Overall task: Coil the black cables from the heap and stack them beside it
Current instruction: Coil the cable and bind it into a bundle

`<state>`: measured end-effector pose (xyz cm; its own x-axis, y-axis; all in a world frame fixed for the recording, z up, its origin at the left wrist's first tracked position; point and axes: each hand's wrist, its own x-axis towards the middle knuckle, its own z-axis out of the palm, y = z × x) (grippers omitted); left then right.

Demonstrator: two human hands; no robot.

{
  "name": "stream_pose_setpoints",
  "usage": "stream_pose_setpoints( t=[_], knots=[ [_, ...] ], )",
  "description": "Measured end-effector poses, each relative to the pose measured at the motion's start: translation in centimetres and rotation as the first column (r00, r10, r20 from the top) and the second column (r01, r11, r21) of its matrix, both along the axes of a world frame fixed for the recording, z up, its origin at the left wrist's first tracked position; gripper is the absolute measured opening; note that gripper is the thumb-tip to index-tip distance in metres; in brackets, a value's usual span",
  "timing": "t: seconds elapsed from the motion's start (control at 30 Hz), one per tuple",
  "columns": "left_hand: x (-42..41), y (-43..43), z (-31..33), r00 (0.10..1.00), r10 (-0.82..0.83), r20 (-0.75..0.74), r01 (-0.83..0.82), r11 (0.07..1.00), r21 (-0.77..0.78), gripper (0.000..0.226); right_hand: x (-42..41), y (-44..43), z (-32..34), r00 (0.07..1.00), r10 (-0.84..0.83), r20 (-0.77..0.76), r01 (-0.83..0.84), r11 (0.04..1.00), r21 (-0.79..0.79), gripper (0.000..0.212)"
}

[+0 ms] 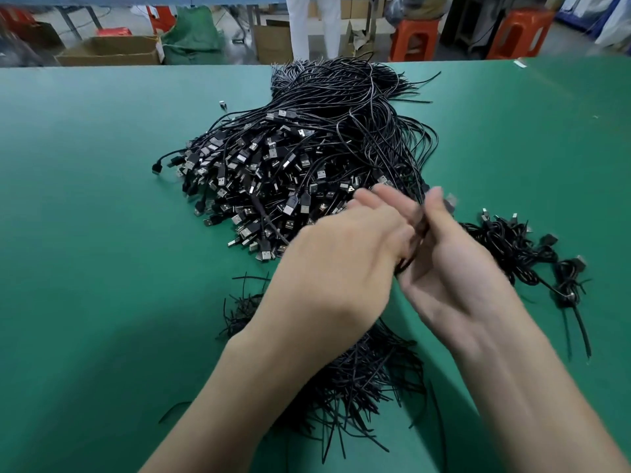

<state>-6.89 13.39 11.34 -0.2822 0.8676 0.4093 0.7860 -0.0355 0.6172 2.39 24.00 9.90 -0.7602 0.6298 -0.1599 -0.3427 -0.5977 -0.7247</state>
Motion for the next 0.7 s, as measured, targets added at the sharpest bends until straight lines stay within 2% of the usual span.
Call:
stream_pose_setpoints(
  t=[0.07, 0.13, 0.2, 0.27, 0.37, 0.43, 0.47, 0.53, 0.63, 0.7],
  knots=[
    [-0.2, 0.2, -0.4, 0.996, -0.090, 0.011, 0.090, 0.989, -0.118, 0.025, 0.3, 0.7, 0.5, 0.988, -0.076, -0.134, 0.066, 0.995, -0.077, 0.055],
    [-0.8, 0.3, -0.9, 0.987, -0.119, 0.107, 0.141, 0.963, -0.232, 0.030, 1.1, 1.5, 1.2, 0.956, -0.112, -0.271, 0.085, 0.990, -0.110, 0.053],
    [-1.6, 0.3, -1.2, 0.978, -0.093, 0.189, 0.146, 0.945, -0.293, 0.038, 2.1, 2.0, 1.9, 0.934, 0.000, -0.358, -0.018, 0.999, -0.047, 0.045],
    [-2.5, 0.2, -1.2, 0.962, -0.088, 0.259, 0.169, 0.936, -0.309, 0.038, 2.9, 1.9, 2.2, 0.908, 0.233, -0.349, -0.212, 0.972, 0.098, 0.039],
    [-3.9, -0.3, -0.7, 0.955, -0.072, 0.288, 0.168, 0.931, -0.324, 0.030, 3.3, 1.6, 2.0, 0.871, 0.481, -0.100, -0.425, 0.840, 0.336, 0.040],
    [-4.7, -0.8, -0.4, 0.969, -0.031, 0.247, 0.104, 0.951, -0.290, 0.033, 3.3, 1.2, 1.8, 0.846, 0.506, 0.168, -0.518, 0.706, 0.482, 0.046],
    [-4.9, -1.0, -0.2, 0.974, -0.012, 0.226, 0.073, 0.962, -0.263, 0.035, 3.2, 0.9, 1.7, 0.829, 0.477, 0.293, -0.557, 0.646, 0.522, 0.049],
    [-4.5, -1.1, 0.1, 0.981, 0.037, 0.192, 0.007, 0.974, -0.225, 0.041, 2.7, 0.4, 1.4, 0.812, 0.356, 0.462, -0.578, 0.597, 0.556, 0.049],
    [-3.3, -0.6, 0.4, 0.980, 0.167, 0.106, -0.145, 0.972, -0.184, 0.040, 1.5, -0.3, 0.6, 0.836, 0.117, 0.536, -0.480, 0.630, 0.611, 0.045],
    [-2.7, -0.3, 0.4, 0.970, 0.242, 0.029, -0.235, 0.959, -0.159, 0.035, 0.9, -0.5, 0.2, 0.842, 0.024, 0.539, -0.418, 0.659, 0.625, 0.045]
  ],
)
